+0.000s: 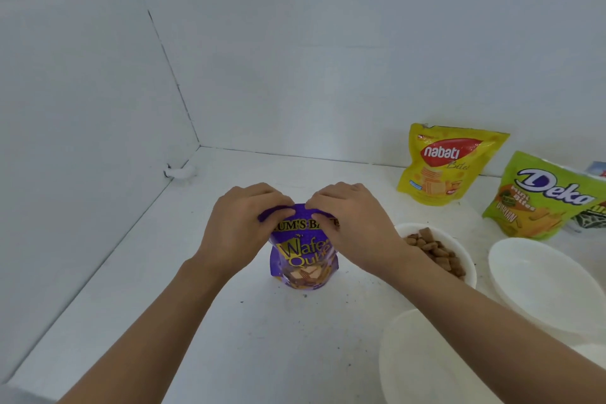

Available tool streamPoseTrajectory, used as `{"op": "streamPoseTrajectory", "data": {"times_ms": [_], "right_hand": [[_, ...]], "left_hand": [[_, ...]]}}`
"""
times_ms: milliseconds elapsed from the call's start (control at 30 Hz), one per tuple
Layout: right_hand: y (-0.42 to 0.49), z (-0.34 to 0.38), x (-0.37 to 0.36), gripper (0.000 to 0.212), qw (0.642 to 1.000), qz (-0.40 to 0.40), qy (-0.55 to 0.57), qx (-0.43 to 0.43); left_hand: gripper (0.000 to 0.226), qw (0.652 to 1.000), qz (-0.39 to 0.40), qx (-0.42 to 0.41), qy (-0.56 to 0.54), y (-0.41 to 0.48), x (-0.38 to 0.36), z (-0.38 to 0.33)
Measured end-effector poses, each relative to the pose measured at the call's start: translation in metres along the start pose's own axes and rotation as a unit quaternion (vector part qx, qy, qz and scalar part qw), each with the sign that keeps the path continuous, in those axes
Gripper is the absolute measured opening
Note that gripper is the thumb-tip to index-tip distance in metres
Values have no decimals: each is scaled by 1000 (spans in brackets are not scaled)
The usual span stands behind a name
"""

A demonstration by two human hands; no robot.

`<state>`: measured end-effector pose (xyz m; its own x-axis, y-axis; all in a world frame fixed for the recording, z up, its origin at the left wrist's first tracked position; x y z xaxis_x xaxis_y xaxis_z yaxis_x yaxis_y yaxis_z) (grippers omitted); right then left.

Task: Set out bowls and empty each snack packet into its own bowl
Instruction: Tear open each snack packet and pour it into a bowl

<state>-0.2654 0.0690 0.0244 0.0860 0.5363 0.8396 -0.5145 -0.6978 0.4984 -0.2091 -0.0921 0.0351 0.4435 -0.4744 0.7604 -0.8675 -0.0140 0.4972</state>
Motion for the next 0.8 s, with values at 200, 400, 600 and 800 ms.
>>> {"op": "streamPoseTrajectory", "data": {"times_ms": [200,400,600,800], "right_hand": [[-1,-2,5,19,1000,-19,-18,12],[2,0,7,9,1000,6,-9,-8],[9,4,5,4,995,68,35,-59],[13,7,0,8,985,129,81,-85]], "left_hand": [[33,998,-27,-43,41,-3,4,-6],[7,1000,25,-10,12,3,0,-4],[10,992,102,76,-18,7,-11,-1],[12,981,145,119,-41,11,-4,1]]}}
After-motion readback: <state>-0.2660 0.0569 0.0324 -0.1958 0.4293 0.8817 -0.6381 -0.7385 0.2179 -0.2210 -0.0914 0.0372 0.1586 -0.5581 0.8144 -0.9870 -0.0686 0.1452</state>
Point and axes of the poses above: each hand's wrist, its own y-axis towards the middle knuckle, its own x-axis out of the back of the hand, z = x × y, the point moved 5 cm from there along y, towards the middle knuckle, and after that the axes turned 4 degrees about x, right-handed, at the moved point
